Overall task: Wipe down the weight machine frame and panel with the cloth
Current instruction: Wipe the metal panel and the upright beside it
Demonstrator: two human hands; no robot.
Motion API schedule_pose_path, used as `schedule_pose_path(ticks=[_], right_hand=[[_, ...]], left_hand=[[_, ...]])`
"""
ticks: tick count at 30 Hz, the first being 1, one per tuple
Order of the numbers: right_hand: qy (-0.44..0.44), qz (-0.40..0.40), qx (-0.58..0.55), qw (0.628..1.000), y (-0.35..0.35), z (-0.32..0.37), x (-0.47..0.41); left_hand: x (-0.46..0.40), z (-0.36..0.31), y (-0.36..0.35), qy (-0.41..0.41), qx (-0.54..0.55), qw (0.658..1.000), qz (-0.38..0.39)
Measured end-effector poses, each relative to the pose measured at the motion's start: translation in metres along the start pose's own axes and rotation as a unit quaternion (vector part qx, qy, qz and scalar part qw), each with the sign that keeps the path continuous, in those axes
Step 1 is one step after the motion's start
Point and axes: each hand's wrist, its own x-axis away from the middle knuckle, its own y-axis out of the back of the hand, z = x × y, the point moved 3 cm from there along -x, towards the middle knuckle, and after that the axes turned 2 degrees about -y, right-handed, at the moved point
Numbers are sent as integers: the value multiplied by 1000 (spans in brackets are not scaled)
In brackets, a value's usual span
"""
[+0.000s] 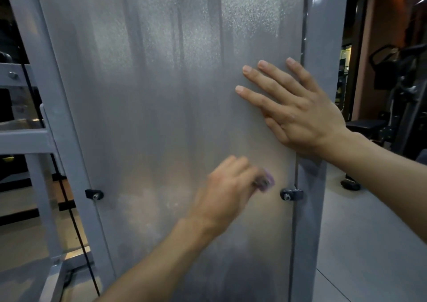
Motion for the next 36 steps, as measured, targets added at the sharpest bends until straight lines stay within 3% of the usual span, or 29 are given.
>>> schedule_pose_path(ticks=[3, 5, 10, 12, 15, 17, 22, 25, 27, 30, 33, 36], right_hand=[[0, -3, 0, 1000, 1, -1, 0], [-2, -2, -1, 1000, 0, 0, 0], [1, 7, 9, 1000, 0, 0, 1], [0, 8, 12, 1000, 1, -1, 1], [-1, 7, 8, 1000, 2, -1, 0], [2, 15, 5, 1000, 1, 0, 0], [5, 46, 1, 999, 4, 1, -1], [-24, 50, -77, 996, 19, 5, -4], [-121, 15, -208, 970, 39, 11, 0], [-277, -69, -362, 887, 69, 21, 24], [-384, -114, -397, 826, 87, 26, 65], [-428, -107, -418, 795, 95, 27, 99]], left_hand=[[-30, 26, 32, 83, -18, 989, -122], [-39, 29, 39, 119, -32, 980, -153], [2, -6, -6, -23, -27, 999, 19], [-3, 5, 2, -49, -50, 997, 23], [-30, 29, 32, 40, -73, 993, -82], [-36, 28, 35, 87, -59, 990, -97], [1, -8, -7, 38, -11, 999, 27], [10, -13, -14, 69, 10, 996, 49], [10, -18, -14, 109, 37, 992, 50], [5, -26, -24, 170, 40, 983, 64], [-5, -44, -37, 172, 22, 978, 115], [-23, -57, -48, 162, 27, 975, 152]])
